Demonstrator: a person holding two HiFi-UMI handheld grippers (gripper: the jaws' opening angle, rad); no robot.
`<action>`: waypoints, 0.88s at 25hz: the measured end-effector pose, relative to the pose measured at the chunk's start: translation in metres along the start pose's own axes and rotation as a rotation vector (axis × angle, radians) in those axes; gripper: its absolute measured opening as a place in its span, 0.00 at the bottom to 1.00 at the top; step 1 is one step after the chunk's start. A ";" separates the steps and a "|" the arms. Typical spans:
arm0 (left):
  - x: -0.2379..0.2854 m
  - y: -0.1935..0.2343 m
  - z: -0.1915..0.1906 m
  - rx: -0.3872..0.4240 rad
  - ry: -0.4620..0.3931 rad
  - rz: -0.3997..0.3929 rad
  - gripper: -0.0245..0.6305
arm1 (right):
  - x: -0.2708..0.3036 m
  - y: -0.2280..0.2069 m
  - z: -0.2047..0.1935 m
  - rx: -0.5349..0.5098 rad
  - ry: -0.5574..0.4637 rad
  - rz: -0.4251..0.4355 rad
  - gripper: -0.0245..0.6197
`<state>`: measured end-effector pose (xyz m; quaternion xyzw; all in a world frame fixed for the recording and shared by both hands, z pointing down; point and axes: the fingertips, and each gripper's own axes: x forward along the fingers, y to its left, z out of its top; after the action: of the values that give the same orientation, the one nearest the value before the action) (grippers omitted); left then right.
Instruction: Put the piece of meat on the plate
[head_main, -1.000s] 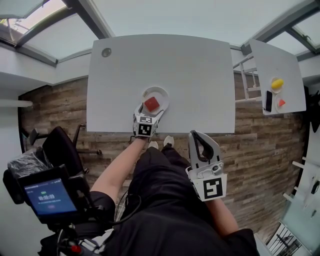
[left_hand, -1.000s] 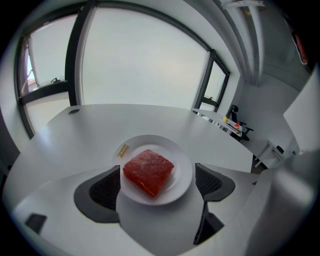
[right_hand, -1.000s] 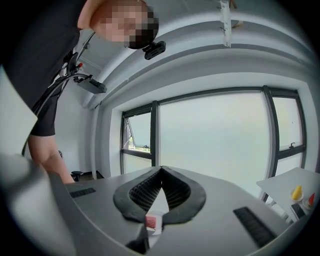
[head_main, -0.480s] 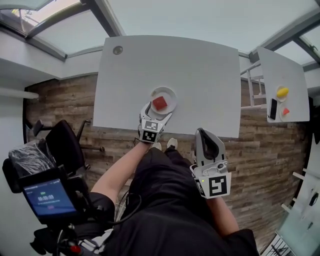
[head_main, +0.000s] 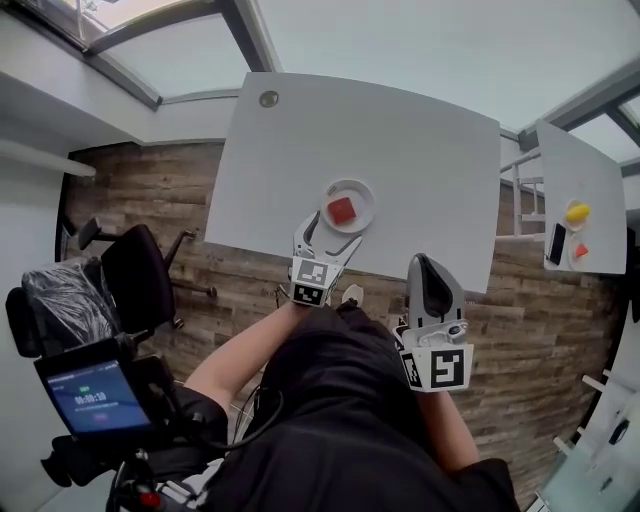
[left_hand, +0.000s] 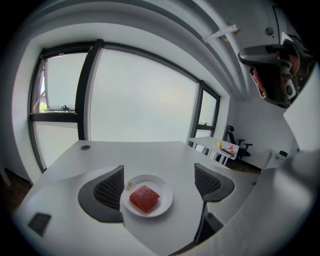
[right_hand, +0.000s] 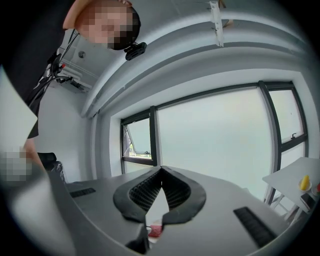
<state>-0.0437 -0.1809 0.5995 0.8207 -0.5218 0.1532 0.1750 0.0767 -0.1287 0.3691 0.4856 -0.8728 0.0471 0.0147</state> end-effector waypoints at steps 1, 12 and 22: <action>-0.002 -0.003 0.004 0.003 -0.011 -0.006 0.73 | 0.001 -0.001 0.000 0.004 -0.001 0.004 0.04; -0.034 -0.040 0.060 0.117 -0.148 -0.090 0.29 | 0.001 0.008 0.003 0.010 -0.028 0.065 0.04; -0.075 -0.047 0.100 0.131 -0.254 -0.042 0.04 | -0.012 -0.003 0.013 -0.012 -0.048 0.032 0.04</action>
<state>-0.0244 -0.1468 0.4716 0.8538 -0.5115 0.0784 0.0567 0.0856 -0.1215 0.3557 0.4726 -0.8807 0.0305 -0.0043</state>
